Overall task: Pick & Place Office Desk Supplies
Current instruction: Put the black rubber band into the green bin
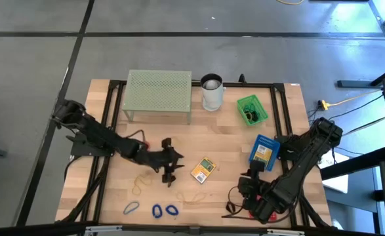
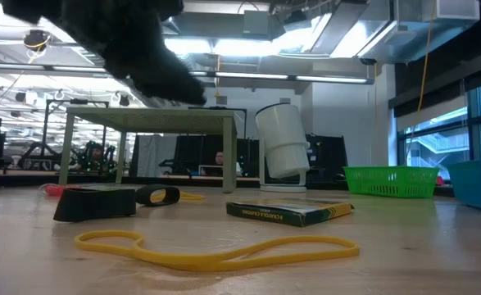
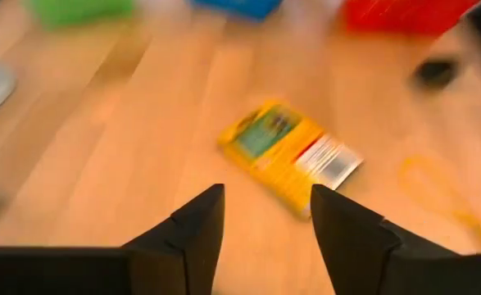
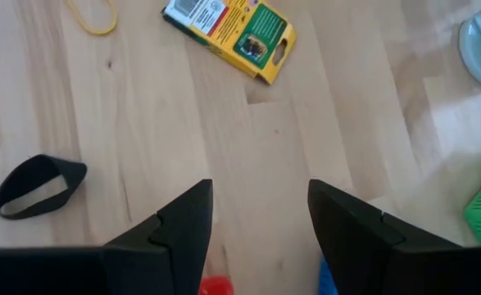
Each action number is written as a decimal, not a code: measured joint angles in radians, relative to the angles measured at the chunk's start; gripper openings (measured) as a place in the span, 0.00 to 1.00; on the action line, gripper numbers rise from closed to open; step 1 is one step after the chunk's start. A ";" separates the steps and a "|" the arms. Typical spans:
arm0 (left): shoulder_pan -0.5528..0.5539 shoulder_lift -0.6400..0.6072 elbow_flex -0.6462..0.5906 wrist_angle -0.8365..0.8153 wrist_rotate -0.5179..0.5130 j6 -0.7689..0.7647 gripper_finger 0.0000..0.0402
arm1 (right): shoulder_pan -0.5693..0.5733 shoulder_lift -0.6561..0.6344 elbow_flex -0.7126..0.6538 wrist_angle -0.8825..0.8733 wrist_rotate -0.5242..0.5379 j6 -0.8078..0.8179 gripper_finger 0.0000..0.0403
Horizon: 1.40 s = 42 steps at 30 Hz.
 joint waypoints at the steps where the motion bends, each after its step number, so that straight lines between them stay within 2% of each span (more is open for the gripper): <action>1: -0.007 0.007 0.030 -0.089 -0.029 -0.034 0.46 | -0.003 0.000 0.000 0.000 0.003 0.001 0.50; 4: -0.020 0.039 0.094 -0.260 -0.090 -0.170 0.49 | -0.009 0.000 0.000 0.000 0.003 0.010 0.50; 9: -0.021 0.115 0.113 -0.294 -0.063 -0.322 0.51 | -0.011 0.000 0.000 0.000 0.011 0.019 0.50; 12: -0.021 0.165 0.113 -0.294 -0.031 -0.325 0.51 | -0.011 0.000 0.000 0.001 0.029 0.020 0.50; 19: -0.013 0.257 0.113 -0.312 -0.037 -0.325 0.52 | -0.011 0.000 0.000 0.004 0.029 0.020 0.50; 29: -0.009 0.294 0.117 -0.303 -0.066 -0.329 0.51 | -0.014 0.000 0.000 0.009 0.062 0.024 0.50; 38: -0.007 0.296 0.117 -0.359 -0.094 -0.311 0.36 | -0.014 0.000 0.000 0.013 0.074 0.034 0.50; 42: -0.007 0.296 0.116 -0.365 -0.088 -0.316 0.34 | -0.014 0.000 0.000 0.013 0.074 0.034 0.50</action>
